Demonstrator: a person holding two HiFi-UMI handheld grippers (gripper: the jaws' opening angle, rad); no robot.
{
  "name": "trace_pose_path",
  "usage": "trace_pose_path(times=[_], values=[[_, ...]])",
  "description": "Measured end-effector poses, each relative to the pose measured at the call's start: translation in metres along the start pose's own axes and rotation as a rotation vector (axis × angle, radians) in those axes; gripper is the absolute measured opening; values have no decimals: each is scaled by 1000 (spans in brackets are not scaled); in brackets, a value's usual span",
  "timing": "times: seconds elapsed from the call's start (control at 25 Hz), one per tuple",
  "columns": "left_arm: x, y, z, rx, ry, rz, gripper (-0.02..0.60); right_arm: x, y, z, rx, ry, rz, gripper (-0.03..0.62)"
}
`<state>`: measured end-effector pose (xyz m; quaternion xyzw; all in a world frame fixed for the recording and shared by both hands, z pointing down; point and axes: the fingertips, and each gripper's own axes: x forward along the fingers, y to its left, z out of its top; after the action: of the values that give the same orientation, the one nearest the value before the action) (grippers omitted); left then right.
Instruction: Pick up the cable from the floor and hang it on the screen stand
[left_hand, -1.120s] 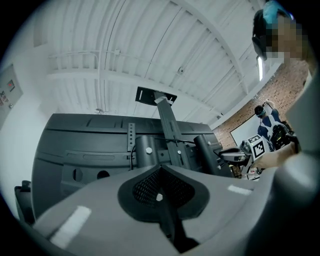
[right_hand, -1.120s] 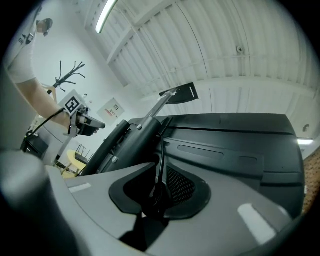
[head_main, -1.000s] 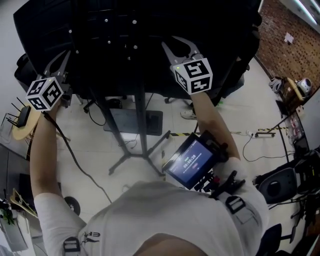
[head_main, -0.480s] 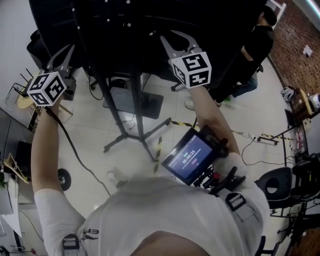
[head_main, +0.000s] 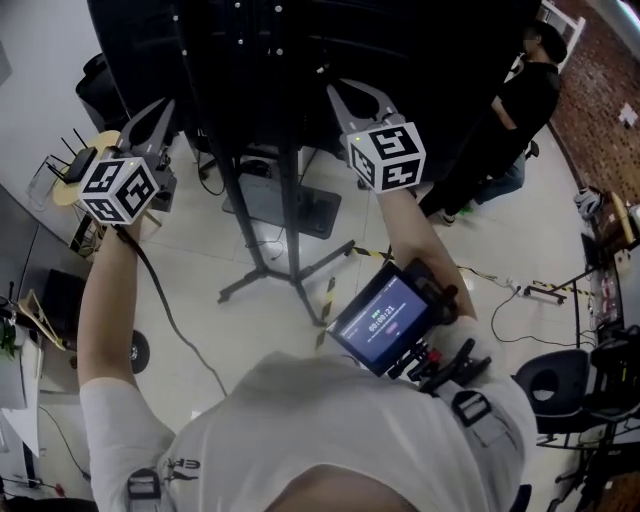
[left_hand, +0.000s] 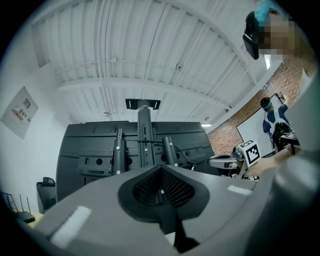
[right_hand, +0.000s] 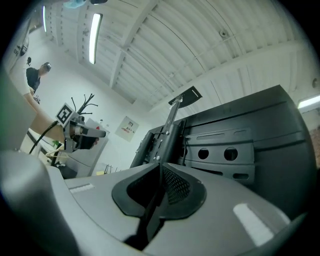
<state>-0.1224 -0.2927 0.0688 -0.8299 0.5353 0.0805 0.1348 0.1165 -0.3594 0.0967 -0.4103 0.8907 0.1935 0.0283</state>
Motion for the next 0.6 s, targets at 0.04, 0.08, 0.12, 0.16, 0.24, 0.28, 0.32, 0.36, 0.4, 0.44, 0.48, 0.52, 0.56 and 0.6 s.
trace_pose_path(times=[0.04, 0.08, 0.12, 0.16, 0.24, 0.28, 0.32, 0.36, 0.4, 0.44, 0.48, 0.52, 0.56, 0.6], values=[[-5, -2, 1, 1, -5, -2, 3, -1, 6, 2, 14, -3, 0, 28], [-10, -5, 1, 0, -10, -4, 3, -3, 13, 4, 29, -3, -1, 23], [-16, -6, 1, -2, -14, -6, 3, -4, 20, 4, 45, -1, -2, 15], [-22, -8, 1, -6, -16, -8, 2, -5, 28, 3, 63, 3, -3, 15], [-35, -13, -1, -20, -16, -16, 3, -11, 45, 1, 94, 12, -4, 14], [-41, -16, -2, -28, -15, -22, 2, -14, 54, 1, 103, 15, -5, 14], [-48, -20, -3, -36, -13, -29, 3, -18, 63, 2, 110, 18, -6, 14], [-55, -24, -4, -42, -12, -36, 3, -23, 72, 2, 116, 22, -7, 14], [-62, -29, -5, -46, -10, -44, 3, -27, 81, 2, 123, 26, -7, 14], [-69, -33, -6, -48, -8, -51, 2, -32, 91, 2, 130, 31, -6, 14], [-76, -36, -8, -48, -7, -57, 2, -37, 100, 1, 136, 36, -6, 14], [-82, -39, -10, -50, -5, -63, 3, -41, 108, -1, 142, 42, -7, 14], [-87, -41, -12, -55, -3, -67, 2, -46, 116, -2, 147, 47, -9, 14], [-93, -43, -15, -62, 1, -69, 2, -50, 124, -4, 153, 53, -11, 14]])
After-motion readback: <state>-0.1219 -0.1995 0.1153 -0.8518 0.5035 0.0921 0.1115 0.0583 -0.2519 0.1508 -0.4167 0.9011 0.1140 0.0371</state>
